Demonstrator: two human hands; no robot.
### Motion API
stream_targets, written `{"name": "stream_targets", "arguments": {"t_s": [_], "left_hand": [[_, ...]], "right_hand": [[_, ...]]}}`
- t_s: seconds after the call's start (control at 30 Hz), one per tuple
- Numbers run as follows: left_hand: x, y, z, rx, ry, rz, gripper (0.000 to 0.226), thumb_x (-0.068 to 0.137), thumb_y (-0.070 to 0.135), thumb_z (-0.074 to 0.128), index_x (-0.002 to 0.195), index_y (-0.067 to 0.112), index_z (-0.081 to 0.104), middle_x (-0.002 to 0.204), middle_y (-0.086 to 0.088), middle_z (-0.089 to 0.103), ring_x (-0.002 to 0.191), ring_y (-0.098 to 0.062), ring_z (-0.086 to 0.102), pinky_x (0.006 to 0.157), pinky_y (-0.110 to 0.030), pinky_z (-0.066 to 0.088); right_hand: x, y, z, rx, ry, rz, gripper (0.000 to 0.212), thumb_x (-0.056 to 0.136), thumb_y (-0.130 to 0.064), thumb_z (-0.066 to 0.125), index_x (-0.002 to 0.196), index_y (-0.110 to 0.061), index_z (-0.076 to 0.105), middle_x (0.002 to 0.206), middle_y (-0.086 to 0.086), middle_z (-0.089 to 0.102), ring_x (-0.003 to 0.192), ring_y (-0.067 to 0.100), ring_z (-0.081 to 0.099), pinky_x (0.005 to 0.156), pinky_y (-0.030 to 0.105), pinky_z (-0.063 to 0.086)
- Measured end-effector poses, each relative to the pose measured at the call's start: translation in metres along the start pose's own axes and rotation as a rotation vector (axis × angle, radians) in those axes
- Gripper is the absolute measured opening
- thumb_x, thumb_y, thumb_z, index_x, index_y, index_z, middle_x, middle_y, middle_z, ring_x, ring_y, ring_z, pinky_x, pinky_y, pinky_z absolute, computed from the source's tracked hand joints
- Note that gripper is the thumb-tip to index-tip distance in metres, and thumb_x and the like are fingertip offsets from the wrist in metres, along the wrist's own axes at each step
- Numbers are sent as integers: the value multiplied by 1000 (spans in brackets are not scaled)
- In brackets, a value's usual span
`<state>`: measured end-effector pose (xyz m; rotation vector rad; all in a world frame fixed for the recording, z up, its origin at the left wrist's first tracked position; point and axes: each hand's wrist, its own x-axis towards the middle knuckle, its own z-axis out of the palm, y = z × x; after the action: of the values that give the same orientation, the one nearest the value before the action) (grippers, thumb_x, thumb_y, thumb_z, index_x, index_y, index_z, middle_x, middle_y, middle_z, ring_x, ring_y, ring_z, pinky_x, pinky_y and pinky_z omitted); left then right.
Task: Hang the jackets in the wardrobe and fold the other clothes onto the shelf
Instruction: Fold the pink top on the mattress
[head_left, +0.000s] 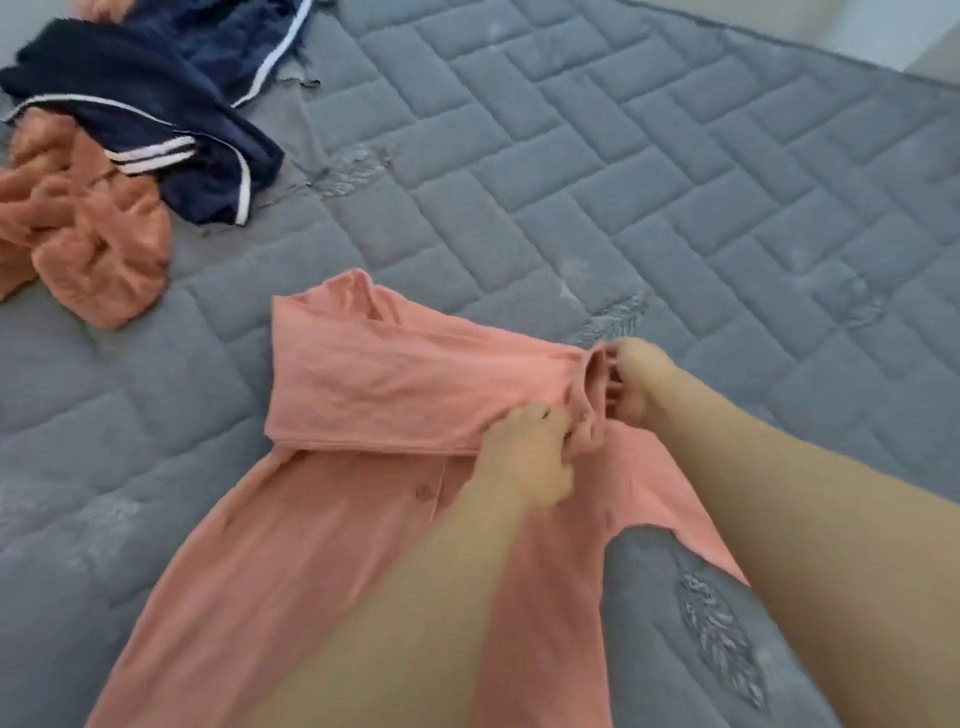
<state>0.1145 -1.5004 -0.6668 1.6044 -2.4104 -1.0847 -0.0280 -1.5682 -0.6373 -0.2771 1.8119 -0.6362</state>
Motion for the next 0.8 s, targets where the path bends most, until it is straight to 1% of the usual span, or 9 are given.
{"name": "stream_targets", "arguments": {"t_s": [0.07, 0.13, 0.23, 0.3, 0.4, 0.53, 0.6, 0.7, 0.8], "left_hand": [[6, 6, 40, 172, -163, -56, 51, 82, 42, 60, 127, 22, 48, 129, -4, 45, 124, -31, 42, 97, -43, 37], [11, 7, 58, 198, -75, -114, 48, 82, 43, 55, 125, 23, 45, 130, -3, 43, 123, -31, 40, 94, -45, 36], [21, 9, 67, 350, -9, -87, 47, 87, 47, 50, 126, 22, 42, 126, -1, 44, 117, -28, 43, 83, -42, 38], [27, 12, 67, 419, 54, -45, 38, 93, 44, 48, 125, 23, 45, 118, 1, 49, 112, -26, 49, 75, -39, 38], [28, 29, 69, 383, 143, 105, 31, 90, 31, 54, 119, 21, 52, 103, 0, 55, 95, -28, 56, 67, -38, 35], [23, 53, 90, 534, 26, -30, 27, 87, 30, 47, 112, 19, 49, 113, -1, 50, 107, -29, 48, 76, -39, 37], [22, 73, 97, 574, 52, -124, 32, 81, 33, 48, 108, 16, 50, 113, -5, 50, 104, -30, 48, 76, -39, 36], [20, 116, 120, 586, 120, 103, 29, 71, 25, 57, 96, 11, 55, 102, -13, 54, 92, -34, 52, 70, -42, 40], [9, 168, 162, 512, -9, 366, 26, 75, 26, 52, 98, 14, 54, 98, -9, 54, 89, -33, 52, 71, -41, 39]], "right_hand": [[15, 54, -37, 97, -28, 108, 18, 95, -28, 49, 79, -21, 55, 64, 0, 47, 49, 15, 43, 52, 20, 38], [27, 81, -50, 66, -31, 43, 11, 94, -28, 57, 87, -19, 59, 72, 3, 53, 54, 15, 46, 52, 25, 40], [41, 79, -47, -196, -42, -143, 23, 84, -17, 69, 67, -20, 53, 66, 6, 54, 54, 17, 49, 48, 28, 42], [48, 67, -45, -348, 5, -211, 30, 81, -9, 69, 63, -20, 47, 67, 5, 56, 61, 20, 54, 57, 34, 50], [60, 60, -58, -395, 65, -253, 23, 85, -6, 59, 69, -20, 50, 69, 3, 63, 61, 19, 59, 53, 22, 48], [61, 79, -114, -505, 86, -272, 4, 89, -15, 57, 87, -18, 57, 99, 12, 63, 90, 25, 60, 84, 33, 51], [59, 97, -160, -506, 218, -285, 17, 88, -17, 57, 105, -13, 61, 115, 12, 62, 107, 29, 58, 91, 34, 46], [49, 135, -245, -594, 423, -235, 44, 86, -28, 59, 128, -17, 53, 135, 12, 47, 125, 33, 46, 105, 39, 37], [36, 181, -328, -785, 439, -108, 52, 84, -41, 62, 132, -26, 49, 136, 12, 42, 129, 36, 40, 108, 43, 31]]}}
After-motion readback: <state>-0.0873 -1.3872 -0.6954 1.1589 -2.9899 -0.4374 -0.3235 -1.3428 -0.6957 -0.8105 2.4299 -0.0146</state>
